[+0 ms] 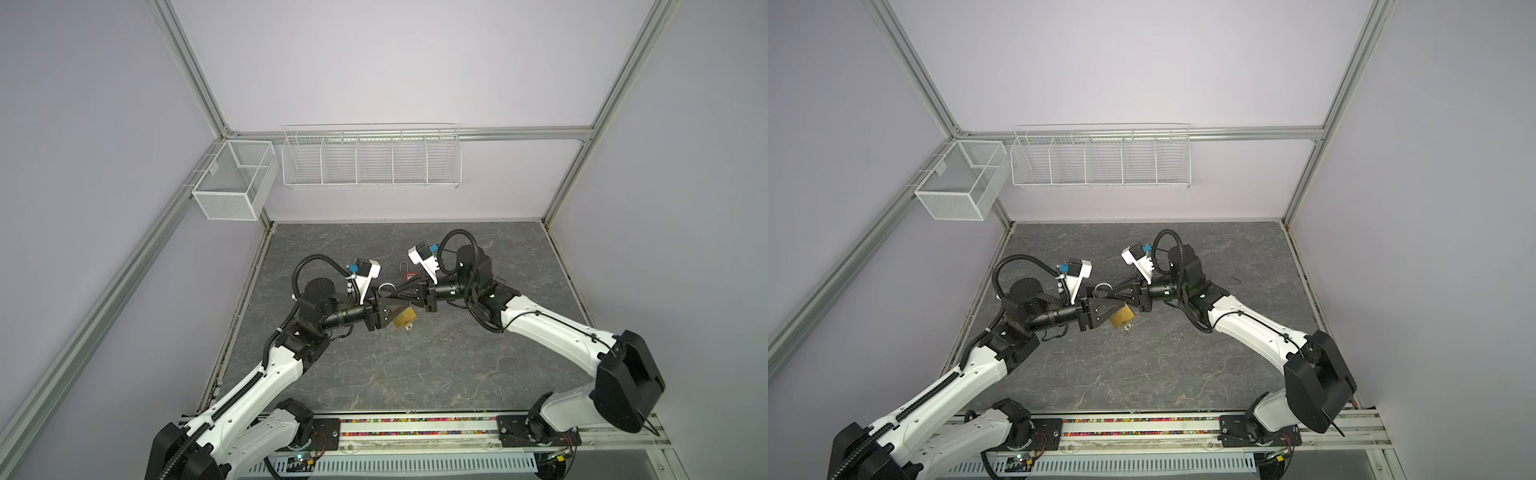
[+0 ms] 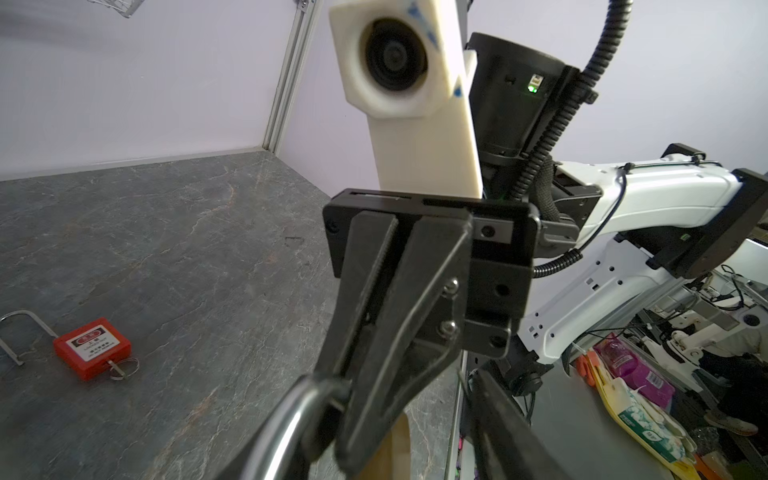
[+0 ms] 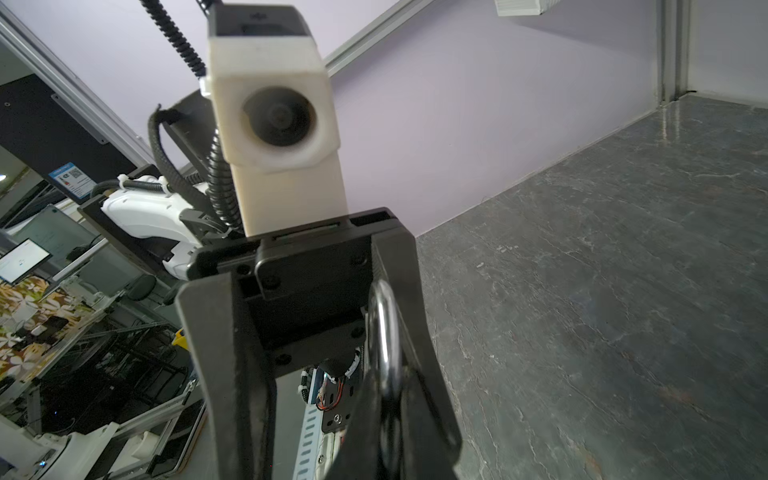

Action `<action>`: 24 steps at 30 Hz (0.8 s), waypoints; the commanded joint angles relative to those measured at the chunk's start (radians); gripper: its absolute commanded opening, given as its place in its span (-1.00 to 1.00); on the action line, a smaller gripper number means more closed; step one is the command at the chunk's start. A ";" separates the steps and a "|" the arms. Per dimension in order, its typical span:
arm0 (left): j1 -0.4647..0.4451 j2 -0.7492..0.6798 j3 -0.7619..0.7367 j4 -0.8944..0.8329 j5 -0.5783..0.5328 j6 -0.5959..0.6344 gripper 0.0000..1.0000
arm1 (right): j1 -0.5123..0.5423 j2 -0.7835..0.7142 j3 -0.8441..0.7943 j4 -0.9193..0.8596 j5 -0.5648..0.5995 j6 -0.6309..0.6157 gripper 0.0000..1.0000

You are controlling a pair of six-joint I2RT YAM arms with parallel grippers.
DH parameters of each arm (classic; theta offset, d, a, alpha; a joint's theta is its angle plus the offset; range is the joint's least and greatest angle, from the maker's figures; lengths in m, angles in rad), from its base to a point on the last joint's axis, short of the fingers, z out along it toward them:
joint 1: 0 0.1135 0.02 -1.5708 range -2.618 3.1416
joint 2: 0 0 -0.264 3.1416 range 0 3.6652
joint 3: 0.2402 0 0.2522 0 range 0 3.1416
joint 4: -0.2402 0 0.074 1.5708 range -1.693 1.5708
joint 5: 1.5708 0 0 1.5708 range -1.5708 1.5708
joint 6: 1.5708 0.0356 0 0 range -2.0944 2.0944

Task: Unlock with the key

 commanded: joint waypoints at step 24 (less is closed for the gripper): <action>0.001 0.032 -0.112 0.352 -0.053 -0.030 -0.02 | -0.105 -0.129 -0.146 0.498 0.196 0.334 -0.85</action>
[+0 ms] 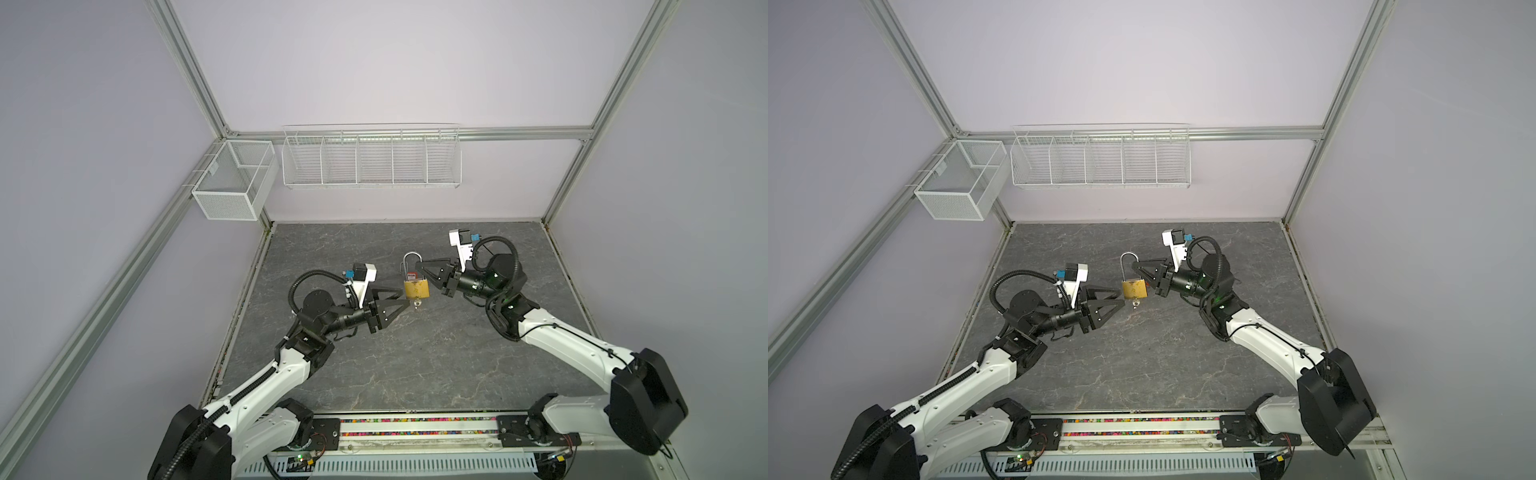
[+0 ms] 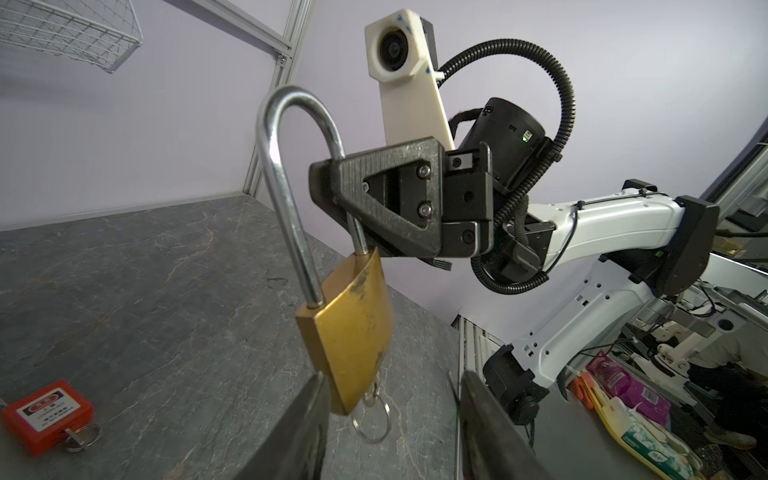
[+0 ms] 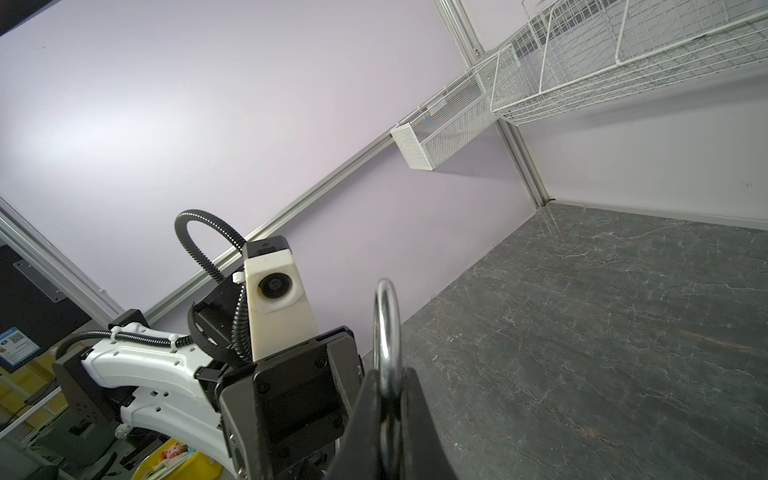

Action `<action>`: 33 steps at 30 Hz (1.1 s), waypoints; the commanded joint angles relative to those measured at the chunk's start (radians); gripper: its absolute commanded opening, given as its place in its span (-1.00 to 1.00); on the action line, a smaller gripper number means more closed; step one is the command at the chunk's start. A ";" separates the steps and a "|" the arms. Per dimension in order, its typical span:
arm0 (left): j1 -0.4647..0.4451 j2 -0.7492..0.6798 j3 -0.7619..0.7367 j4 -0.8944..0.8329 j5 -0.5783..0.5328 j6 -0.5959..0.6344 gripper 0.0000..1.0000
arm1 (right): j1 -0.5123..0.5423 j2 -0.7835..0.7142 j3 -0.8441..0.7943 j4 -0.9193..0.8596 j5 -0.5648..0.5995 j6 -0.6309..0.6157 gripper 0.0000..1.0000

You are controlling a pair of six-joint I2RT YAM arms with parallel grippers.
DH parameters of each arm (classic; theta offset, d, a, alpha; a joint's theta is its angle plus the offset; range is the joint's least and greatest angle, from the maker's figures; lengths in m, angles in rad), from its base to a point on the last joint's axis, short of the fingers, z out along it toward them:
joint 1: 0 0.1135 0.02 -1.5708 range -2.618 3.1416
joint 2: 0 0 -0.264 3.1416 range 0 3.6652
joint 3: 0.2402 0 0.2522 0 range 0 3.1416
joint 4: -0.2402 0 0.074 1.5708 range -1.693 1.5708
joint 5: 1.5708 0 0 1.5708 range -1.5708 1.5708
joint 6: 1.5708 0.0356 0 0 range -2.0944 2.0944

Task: Unlock with the key

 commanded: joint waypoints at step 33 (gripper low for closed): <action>-0.010 0.414 0.195 0.599 0.223 -0.363 -0.80 | 0.002 0.019 0.086 0.138 -0.014 0.033 -0.85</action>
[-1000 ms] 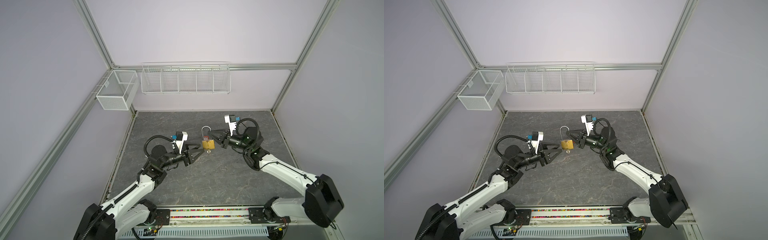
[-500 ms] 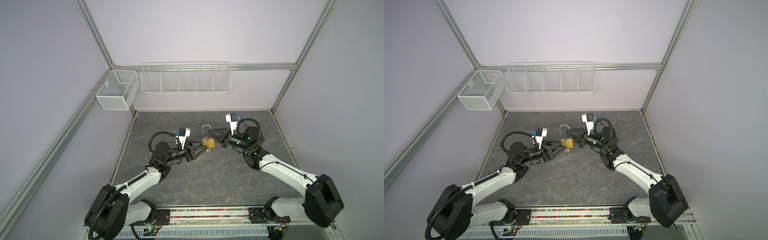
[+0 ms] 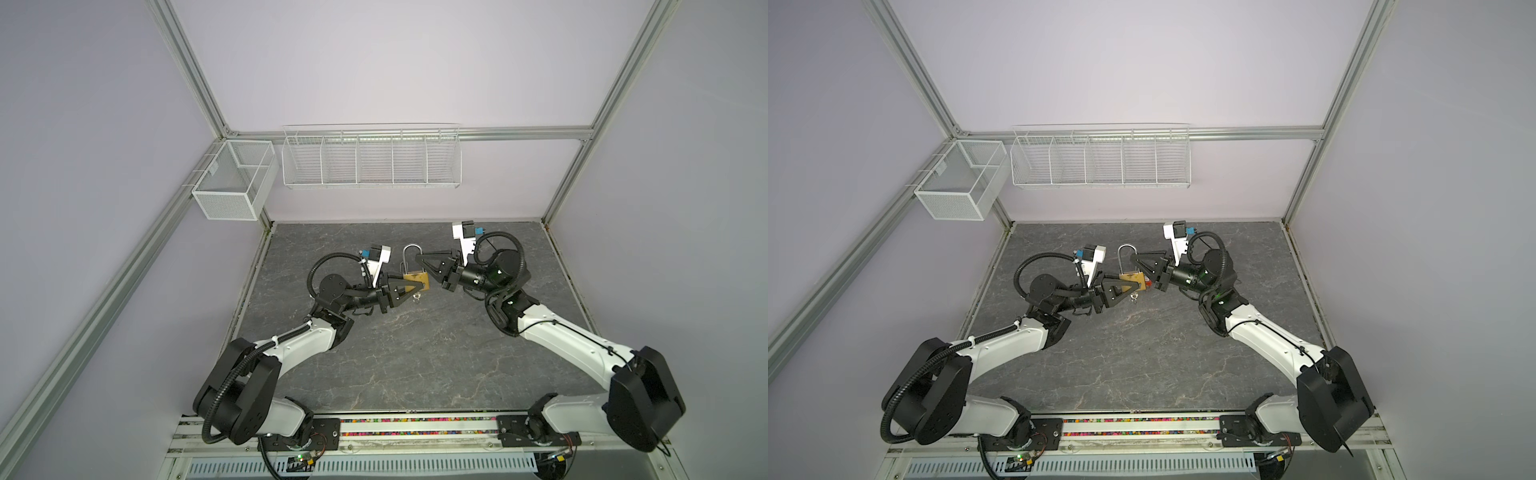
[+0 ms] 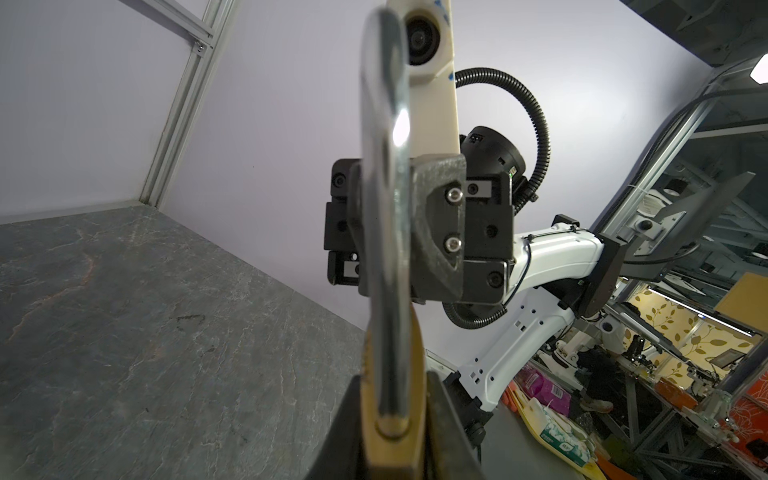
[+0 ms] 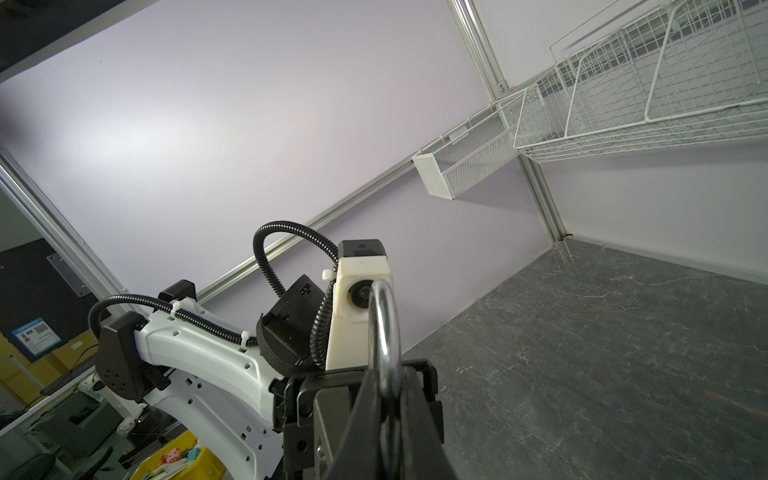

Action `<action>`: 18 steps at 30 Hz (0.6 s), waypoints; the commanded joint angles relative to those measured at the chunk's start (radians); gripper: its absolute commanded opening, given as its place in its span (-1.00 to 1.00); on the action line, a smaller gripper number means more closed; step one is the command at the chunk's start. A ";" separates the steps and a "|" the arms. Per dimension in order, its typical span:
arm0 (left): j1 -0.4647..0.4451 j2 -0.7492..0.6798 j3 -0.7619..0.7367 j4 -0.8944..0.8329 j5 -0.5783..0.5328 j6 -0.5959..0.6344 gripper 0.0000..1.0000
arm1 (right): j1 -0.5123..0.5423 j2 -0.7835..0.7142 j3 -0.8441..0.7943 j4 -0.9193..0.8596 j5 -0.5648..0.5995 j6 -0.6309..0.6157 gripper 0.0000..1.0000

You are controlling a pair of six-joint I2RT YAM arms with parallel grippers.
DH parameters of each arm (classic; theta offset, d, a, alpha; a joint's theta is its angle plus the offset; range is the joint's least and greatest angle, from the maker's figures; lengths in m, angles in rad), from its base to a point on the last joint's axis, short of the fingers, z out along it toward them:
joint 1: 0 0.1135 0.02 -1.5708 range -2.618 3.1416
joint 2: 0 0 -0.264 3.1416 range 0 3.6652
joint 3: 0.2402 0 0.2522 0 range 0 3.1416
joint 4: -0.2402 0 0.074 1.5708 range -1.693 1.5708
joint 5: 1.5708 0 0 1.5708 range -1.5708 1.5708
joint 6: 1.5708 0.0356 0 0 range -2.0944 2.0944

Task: Unlock with the key

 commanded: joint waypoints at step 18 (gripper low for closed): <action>0.002 -0.223 -0.013 -0.408 -0.287 0.294 -1.00 | -0.098 -0.246 -0.068 -0.387 0.168 -0.188 0.65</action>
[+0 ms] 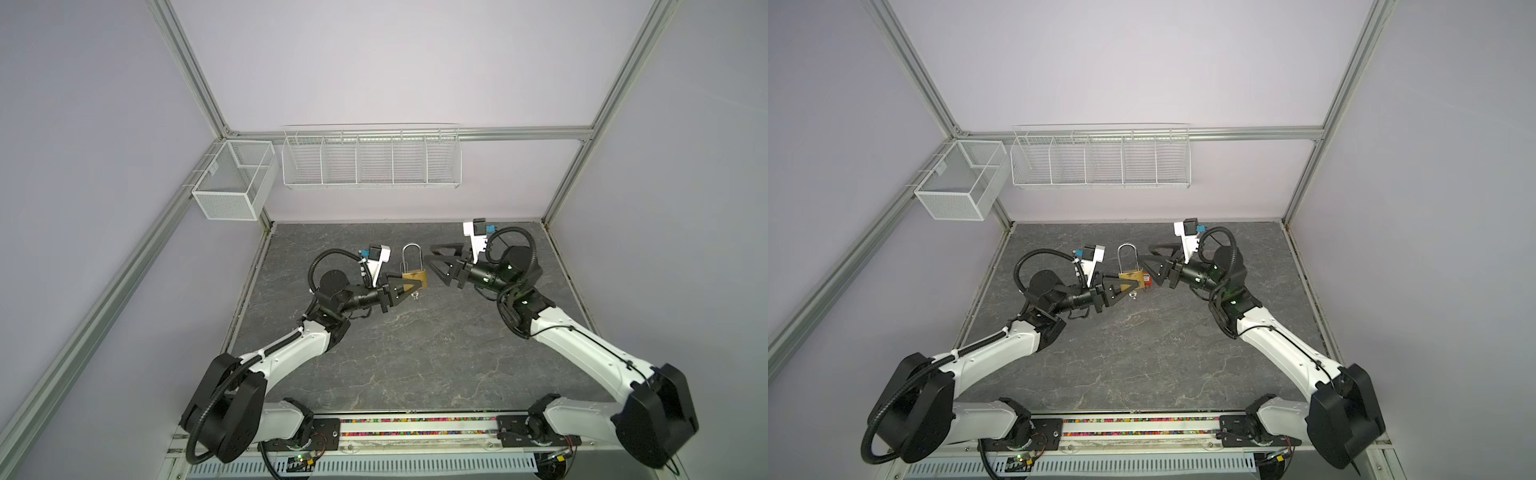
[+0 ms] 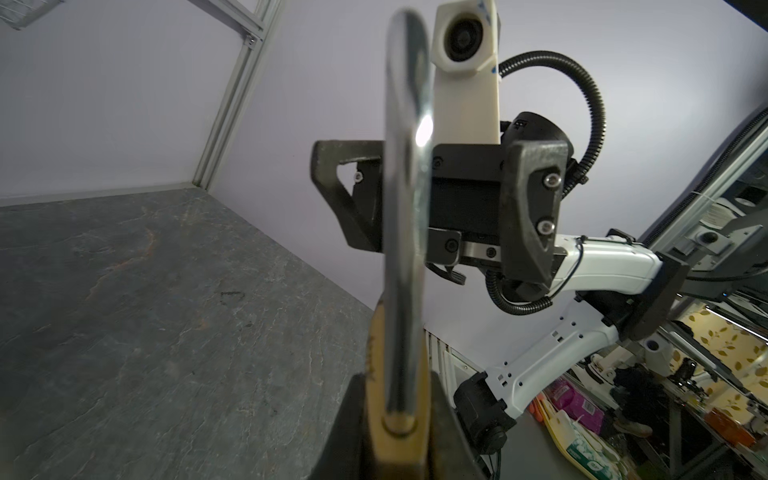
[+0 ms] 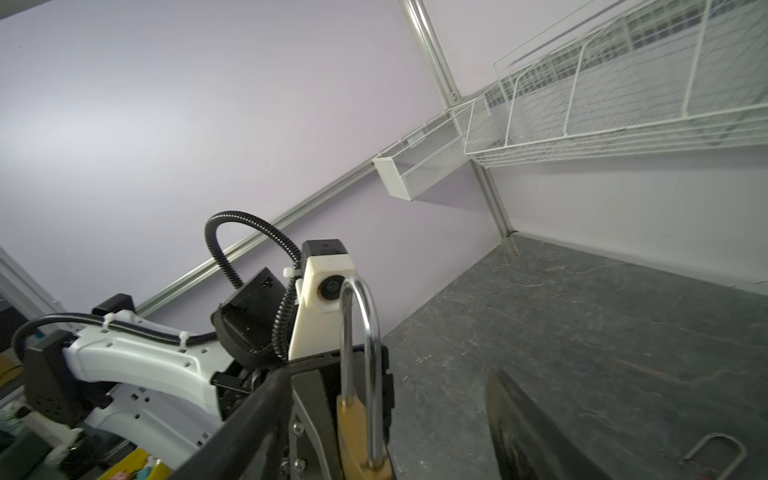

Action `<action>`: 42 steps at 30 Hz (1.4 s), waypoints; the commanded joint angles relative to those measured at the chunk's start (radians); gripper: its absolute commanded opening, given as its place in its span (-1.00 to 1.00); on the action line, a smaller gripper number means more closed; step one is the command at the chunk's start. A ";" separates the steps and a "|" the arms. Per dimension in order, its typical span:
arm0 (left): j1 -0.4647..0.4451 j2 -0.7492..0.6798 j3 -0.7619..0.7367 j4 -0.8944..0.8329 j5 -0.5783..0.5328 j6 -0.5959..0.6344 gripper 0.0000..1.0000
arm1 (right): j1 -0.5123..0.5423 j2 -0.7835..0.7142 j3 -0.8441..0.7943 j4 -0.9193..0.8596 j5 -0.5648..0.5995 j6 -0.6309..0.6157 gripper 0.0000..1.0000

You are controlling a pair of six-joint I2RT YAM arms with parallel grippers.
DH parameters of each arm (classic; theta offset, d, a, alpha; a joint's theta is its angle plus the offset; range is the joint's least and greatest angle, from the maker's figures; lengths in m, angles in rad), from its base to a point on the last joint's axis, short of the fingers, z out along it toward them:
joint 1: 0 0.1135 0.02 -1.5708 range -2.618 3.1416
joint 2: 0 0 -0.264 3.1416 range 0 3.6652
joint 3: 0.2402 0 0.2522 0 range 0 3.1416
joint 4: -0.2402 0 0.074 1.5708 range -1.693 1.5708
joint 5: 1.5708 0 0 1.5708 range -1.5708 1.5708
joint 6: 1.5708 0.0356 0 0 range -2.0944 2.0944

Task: Unlock with the key

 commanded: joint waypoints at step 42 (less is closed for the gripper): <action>-0.036 0.060 -0.165 0.640 -0.276 -0.269 -1.00 | 0.242 0.044 -0.113 0.004 0.180 -0.066 -0.19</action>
